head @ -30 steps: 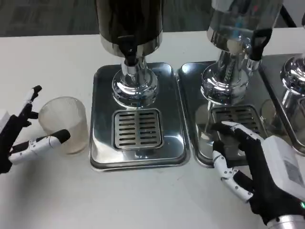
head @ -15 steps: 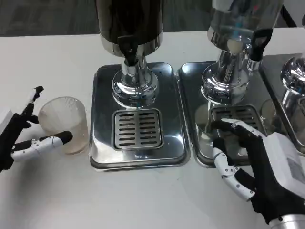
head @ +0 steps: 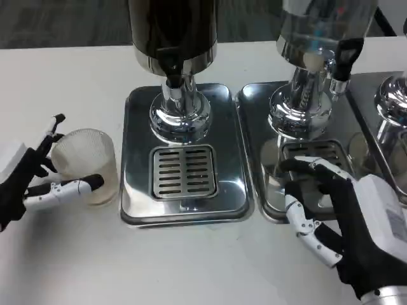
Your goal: Grasp the cup under the faucet to collect the drink, then remove the cup.
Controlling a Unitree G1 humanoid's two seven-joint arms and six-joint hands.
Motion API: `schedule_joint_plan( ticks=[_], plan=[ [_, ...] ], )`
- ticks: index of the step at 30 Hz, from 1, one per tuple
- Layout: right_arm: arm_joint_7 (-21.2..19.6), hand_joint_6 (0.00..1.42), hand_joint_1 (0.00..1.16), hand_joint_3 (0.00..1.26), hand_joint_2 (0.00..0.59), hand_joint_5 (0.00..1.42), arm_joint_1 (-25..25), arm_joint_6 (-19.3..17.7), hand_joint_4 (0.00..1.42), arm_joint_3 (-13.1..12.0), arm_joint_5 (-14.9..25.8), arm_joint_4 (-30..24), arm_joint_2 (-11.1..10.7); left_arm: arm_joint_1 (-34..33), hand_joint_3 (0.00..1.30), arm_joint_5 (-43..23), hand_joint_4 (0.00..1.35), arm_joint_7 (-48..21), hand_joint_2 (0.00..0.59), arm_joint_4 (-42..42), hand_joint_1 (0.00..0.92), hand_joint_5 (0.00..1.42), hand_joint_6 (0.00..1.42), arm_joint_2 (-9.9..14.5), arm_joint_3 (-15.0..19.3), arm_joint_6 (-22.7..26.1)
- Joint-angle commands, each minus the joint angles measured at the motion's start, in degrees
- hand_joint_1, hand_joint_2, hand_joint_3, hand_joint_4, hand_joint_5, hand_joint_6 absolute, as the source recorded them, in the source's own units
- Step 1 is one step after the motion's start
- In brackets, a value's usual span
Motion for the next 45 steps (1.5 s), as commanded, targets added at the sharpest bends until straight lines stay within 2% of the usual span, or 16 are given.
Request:
schedule_joint_plan(
  ticks=[1, 9, 14, 16, 19, 21, 23, 26, 31, 34, 45],
  plan=[
    [0.4, 0.39, 0.40, 0.40, 0.470, 0.27, 0.9, 0.7, 0.32, -0.3, 0.0, -0.6, 0.2, -1.8, 0.00, 1.0, 0.15, 0.8, 0.010, 1.5, 0.194, 0.45, 0.51, -0.9, -1.6, -0.1],
    [0.5, 0.39, 0.40, 0.41, 0.470, 0.28, 1.3, 0.6, 0.32, -0.5, 0.2, -0.9, 0.3, -3.8, 0.00, 0.9, 0.12, -0.6, 0.024, 3.8, 0.200, 0.45, 0.52, -1.7, -2.7, -1.2],
    [0.7, 0.39, 0.39, 0.41, 0.465, 0.29, 1.3, 0.5, 0.32, -0.5, 0.4, -0.9, 0.4, -4.2, 0.00, 0.5, 0.10, -0.7, 0.045, 4.6, 0.211, 0.47, 0.57, -2.4, -3.1, -1.4],
    [0.7, 0.39, 0.39, 0.41, 0.464, 0.29, 1.2, 0.5, 0.32, -0.7, 0.5, -1.0, 0.3, -4.2, 0.03, 0.4, 0.12, 0.2, 0.061, 4.7, 0.221, 0.51, 0.64, -2.6, -3.1, -1.7],
    [0.9, 0.39, 0.39, 0.42, 0.463, 0.29, 1.0, 0.5, 0.32, -0.8, 0.6, -1.0, 0.3, -4.1, 0.23, 0.3, 0.30, 1.6, 0.134, 4.8, 0.261, 0.72, 0.97, -3.0, -3.0, -2.4],
    [1.1, 0.39, 0.39, 0.42, 0.462, 0.29, 1.0, 0.5, 0.32, -0.9, 0.7, -0.9, 0.3, -3.9, 0.34, 0.2, 0.41, 3.0, 0.162, 4.7, 0.276, 0.86, 1.15, -3.3, -2.8, -3.0],
    [1.2, 0.39, 0.39, 0.42, 0.462, 0.29, 1.0, 0.4, 0.32, -0.9, 1.0, -0.9, 0.3, -3.7, 0.44, -0.2, 0.51, 4.2, 0.188, 4.7, 0.277, 0.97, 1.29, -3.7, -2.3, -3.4],
    [1.3, 0.39, 0.39, 0.41, 0.462, 0.29, 0.7, 0.3, 0.32, -1.0, 1.3, -0.7, 0.4, -3.8, 0.57, -0.5, 0.64, 5.3, 0.214, 4.9, 0.271, 1.08, 1.41, -4.1, -2.0, -3.6],
    [1.3, 0.39, 0.39, 0.41, 0.461, 0.29, 0.4, 0.0, 0.32, -1.2, 1.7, -0.5, 0.4, -3.3, 0.66, -1.0, 0.75, 7.7, 0.225, 4.7, 0.271, 1.16, 1.42, -4.2, -1.2, -4.4],
    [1.2, 0.39, 0.39, 0.41, 0.461, 0.29, 0.4, -0.2, 0.32, -1.1, 1.8, -0.4, 0.4, -2.8, 0.70, -1.2, 0.77, 8.9, 0.233, 4.3, 0.281, 1.18, 1.42, -3.7, -0.6, -5.3],
    [0.8, 0.39, 0.38, 0.40, 0.467, 0.29, -0.2, -0.7, 0.32, -0.9, 2.4, 0.6, 0.4, -1.0, 0.71, -3.9, 0.80, 8.2, 0.222, 2.5, 0.286, 1.18, 1.42, -2.7, 3.2, -9.8]
  ],
)
